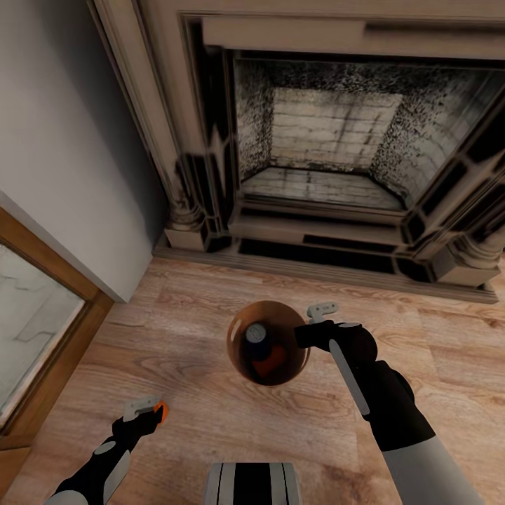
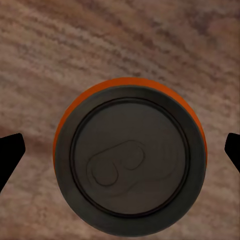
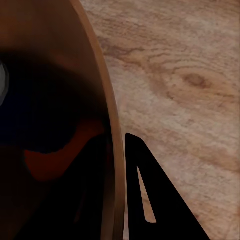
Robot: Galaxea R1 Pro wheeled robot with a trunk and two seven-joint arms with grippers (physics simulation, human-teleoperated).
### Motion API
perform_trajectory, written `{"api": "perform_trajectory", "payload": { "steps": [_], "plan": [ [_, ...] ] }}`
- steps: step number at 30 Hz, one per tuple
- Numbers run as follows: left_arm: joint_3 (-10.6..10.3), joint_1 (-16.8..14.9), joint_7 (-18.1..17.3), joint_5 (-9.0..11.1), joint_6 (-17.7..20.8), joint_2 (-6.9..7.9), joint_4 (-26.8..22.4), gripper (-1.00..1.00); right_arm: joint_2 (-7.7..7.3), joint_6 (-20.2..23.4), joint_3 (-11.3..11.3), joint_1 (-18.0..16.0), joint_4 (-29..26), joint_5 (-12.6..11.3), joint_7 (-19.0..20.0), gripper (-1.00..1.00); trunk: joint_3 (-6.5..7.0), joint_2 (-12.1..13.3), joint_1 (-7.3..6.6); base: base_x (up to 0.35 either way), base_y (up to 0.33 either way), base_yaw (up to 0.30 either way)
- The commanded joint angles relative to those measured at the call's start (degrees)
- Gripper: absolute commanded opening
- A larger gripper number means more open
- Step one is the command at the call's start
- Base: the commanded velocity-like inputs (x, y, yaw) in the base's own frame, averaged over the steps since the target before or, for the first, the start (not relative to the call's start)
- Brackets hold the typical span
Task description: Put the three can of soda from the living room inside the tash can in the kitchen.
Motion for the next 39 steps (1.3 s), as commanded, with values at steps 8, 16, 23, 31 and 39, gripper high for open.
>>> {"api": "perform_trajectory", "payload": {
  "steps": [8, 16, 23, 31, 39],
  "plan": [
    [0.0, 0.0, 0.0, 0.0, 0.0, 0.0, 0.0, 1.0, 0.01, -0.1, 0.0, 0.0, 0.0, -1.2, 0.3, -1.0, -0.31, 0.0, 0.0, 0.0, 0.0, 0.0],
    [0.0, 0.0, 0.0, 0.0, 0.0, -0.03, 0.0, 1.0, 0.01, -0.1, 0.0, 0.0, 0.0, -1.2, 0.3, -1.0, -0.72, -0.8, 0.43, 0.0, 0.0, 0.0],
    [0.0, 0.0, 0.0, 0.0, 0.0, -0.07, 0.0, -1.0, 0.01, -0.1, 0.0, 0.0, 0.0, -1.2, 0.3, -1.0, -0.73, -0.8, 0.43, 0.0, 0.0, 0.0],
    [0.0, 0.0, 0.0, 0.0, 0.0, -0.09, 0.0, -1.0, 0.01, -0.1, 0.0, 0.0, 0.0, -1.2, 0.3, -1.0, -0.73, -0.8, 0.43, 0.0, 0.0, 0.0],
    [0.0, 0.0, 0.0, 0.0, 0.0, -0.09, 0.0, -1.0, 0.01, -0.1, 0.0, 0.0, 0.0, -1.2, 0.3, -1.0, 0.17, 1.2, -0.66, 0.0, 0.0, 0.0]
  ]
}}
